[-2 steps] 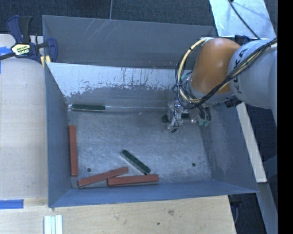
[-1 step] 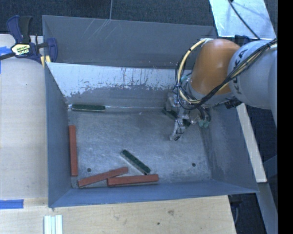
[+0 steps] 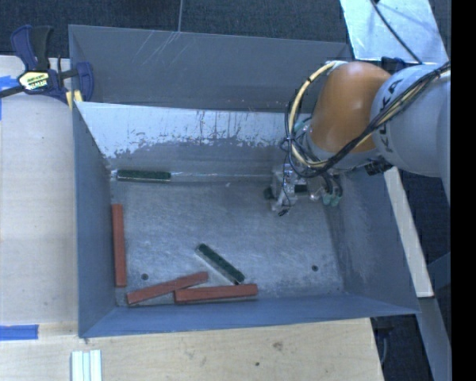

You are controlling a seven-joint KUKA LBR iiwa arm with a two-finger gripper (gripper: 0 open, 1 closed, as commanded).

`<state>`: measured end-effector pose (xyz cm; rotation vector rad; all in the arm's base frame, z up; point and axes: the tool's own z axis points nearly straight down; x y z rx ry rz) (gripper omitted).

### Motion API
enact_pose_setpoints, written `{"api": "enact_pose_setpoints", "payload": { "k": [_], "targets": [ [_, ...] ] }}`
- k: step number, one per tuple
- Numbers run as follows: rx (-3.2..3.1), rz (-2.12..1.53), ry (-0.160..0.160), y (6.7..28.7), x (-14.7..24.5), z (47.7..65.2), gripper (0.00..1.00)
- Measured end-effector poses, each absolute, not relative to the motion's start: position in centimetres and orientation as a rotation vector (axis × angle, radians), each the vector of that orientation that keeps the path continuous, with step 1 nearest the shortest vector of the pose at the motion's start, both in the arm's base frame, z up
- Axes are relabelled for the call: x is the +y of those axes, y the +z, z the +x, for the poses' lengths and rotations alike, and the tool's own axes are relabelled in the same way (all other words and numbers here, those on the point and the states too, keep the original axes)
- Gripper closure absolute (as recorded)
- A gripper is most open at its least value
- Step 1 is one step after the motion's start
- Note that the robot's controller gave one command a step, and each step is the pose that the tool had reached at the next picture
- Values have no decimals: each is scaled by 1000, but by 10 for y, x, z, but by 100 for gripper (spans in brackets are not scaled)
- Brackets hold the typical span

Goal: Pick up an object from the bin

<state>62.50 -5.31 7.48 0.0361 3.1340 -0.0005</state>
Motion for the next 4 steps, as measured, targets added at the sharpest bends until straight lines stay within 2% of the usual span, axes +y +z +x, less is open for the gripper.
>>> {"api": "enact_pose_setpoints", "payload": {
  "k": [1,2,3,4],
  "targets": [
    [3139,36,-1,73,-53,623,0],
    [3110,-383,-5,72,-97,622,0],
    [3104,-382,-3,74,-95,624,100],
    [3111,-382,-4,71,-96,622,0]
  ]
}}
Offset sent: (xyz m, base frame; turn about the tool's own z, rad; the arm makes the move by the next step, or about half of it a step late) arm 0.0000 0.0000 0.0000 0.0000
